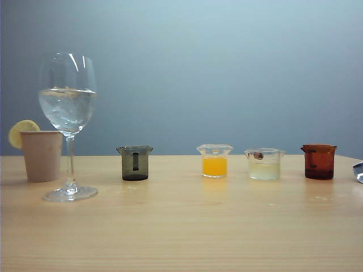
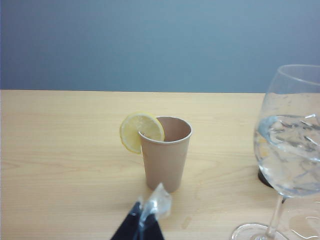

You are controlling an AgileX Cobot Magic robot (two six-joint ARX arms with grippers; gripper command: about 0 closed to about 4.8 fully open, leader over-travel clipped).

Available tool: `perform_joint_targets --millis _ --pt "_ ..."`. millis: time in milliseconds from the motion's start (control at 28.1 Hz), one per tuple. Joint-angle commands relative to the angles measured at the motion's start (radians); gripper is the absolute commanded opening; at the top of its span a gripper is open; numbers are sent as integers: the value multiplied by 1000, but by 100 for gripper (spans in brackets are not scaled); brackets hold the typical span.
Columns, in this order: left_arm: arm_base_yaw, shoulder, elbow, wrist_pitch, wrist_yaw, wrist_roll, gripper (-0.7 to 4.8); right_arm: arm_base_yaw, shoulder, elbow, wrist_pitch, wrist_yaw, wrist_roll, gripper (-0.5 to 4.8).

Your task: Pick up the second measuring cup from the left, pour the orange juice inside into the goblet, and finally put the measuring cup back in its original place.

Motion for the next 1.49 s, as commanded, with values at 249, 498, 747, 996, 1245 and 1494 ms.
perform_joint_targets --millis 249,498,747,996,1245,1494 --pt "2 0 2 14 -3 0 -6 2 -1 -1 16 36 0 -5" --pt "1 0 39 17 -4 -62 -5 3 -1 20 105 36 2 -5" --pt "0 37 292 -130 21 -67 -5 4 87 306 -69 68 58 -5" --pt "-1 189 451 -140 80 -62 -5 5 302 520 -187 70 103 -5" --pt "-22 431 627 -144 159 -29 -6 23 462 629 -58 71 156 -5" --pt "-206 631 792 -146 111 55 -6 315 604 635 -25 292 200 -5"
